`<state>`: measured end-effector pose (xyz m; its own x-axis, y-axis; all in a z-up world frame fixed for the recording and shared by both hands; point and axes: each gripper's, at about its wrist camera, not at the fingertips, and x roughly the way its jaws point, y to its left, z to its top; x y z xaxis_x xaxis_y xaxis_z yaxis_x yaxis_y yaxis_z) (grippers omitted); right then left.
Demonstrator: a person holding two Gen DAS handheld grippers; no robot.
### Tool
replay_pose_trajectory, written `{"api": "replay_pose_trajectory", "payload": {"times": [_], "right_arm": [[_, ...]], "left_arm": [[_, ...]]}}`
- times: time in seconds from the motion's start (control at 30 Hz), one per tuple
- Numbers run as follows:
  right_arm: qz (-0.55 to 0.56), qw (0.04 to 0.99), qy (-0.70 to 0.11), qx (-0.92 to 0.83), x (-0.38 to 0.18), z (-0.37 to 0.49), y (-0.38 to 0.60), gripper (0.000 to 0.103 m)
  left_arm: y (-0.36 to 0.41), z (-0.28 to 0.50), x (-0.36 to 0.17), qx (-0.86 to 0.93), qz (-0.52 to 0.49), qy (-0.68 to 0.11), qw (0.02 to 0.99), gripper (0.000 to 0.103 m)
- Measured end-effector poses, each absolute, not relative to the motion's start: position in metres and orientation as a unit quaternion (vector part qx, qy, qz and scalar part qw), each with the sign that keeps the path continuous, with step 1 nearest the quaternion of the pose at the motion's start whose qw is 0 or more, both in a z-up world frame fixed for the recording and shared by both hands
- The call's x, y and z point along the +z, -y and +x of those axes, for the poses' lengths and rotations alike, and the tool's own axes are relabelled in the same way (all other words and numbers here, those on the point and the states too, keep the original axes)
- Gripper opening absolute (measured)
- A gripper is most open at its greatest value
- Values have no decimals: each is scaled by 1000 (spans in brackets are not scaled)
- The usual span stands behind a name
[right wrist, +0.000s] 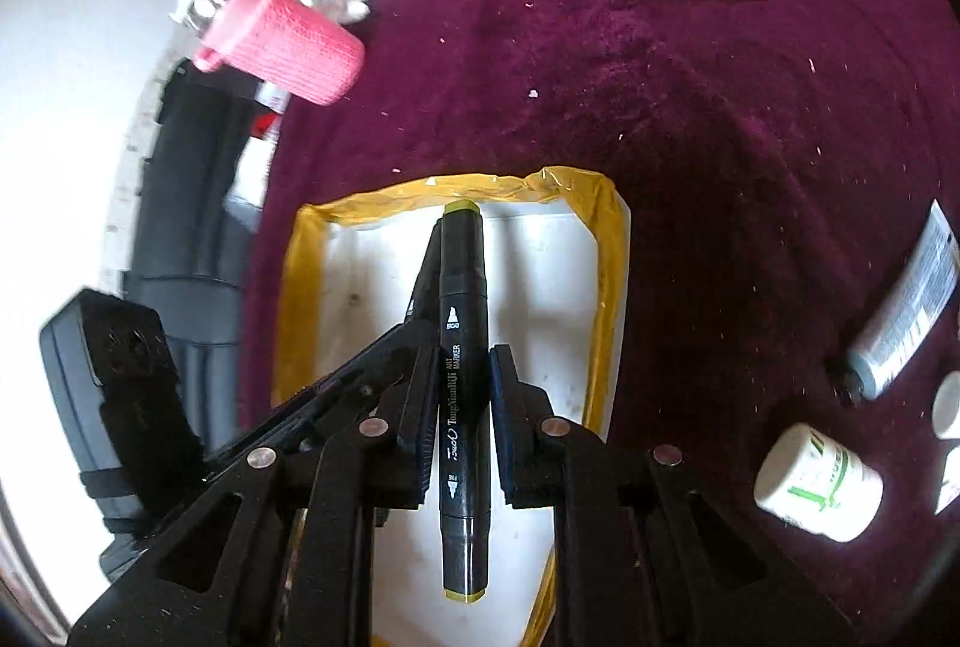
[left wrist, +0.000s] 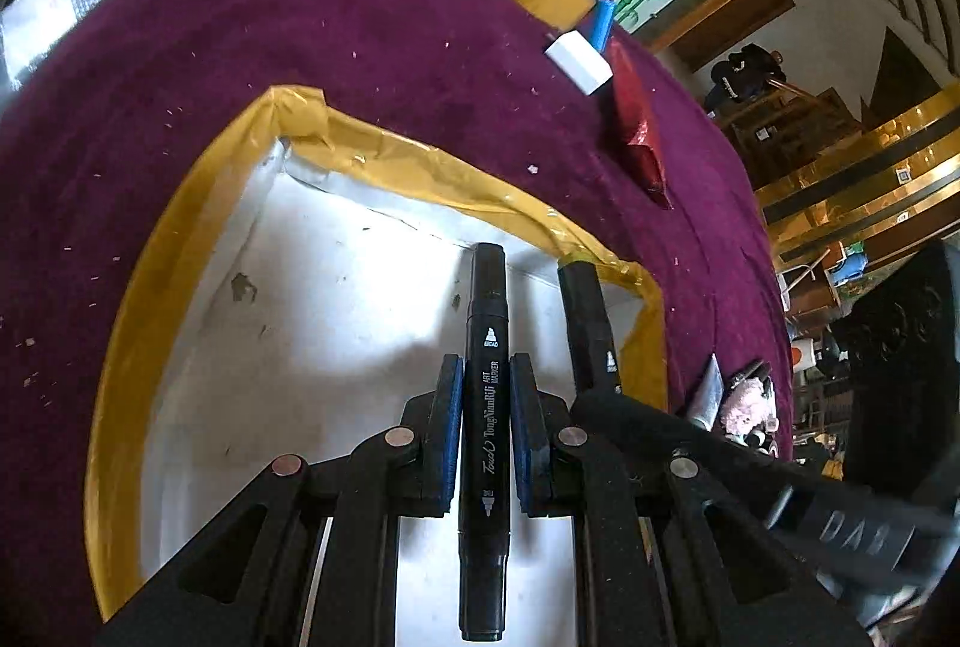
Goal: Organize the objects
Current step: 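Carry the left marker into the white tray and release while the right gripper places its marker beside it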
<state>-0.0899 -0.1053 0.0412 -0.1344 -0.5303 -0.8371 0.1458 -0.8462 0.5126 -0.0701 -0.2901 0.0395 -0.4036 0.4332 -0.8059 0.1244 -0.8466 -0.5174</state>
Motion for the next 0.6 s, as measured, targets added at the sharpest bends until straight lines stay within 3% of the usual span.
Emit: {"api": "replay_pose_trajectory", "payload": {"times": [0.4, 0.6], "right_arm": [[618, 170, 115, -759, 39, -101, 104, 14], [600, 178, 133, -769, 50, -97, 98, 18]], "left_arm": [[282, -87, 27, 790, -537, 276, 104, 14], [289, -86, 31, 783, -528, 309, 112, 39]]}}
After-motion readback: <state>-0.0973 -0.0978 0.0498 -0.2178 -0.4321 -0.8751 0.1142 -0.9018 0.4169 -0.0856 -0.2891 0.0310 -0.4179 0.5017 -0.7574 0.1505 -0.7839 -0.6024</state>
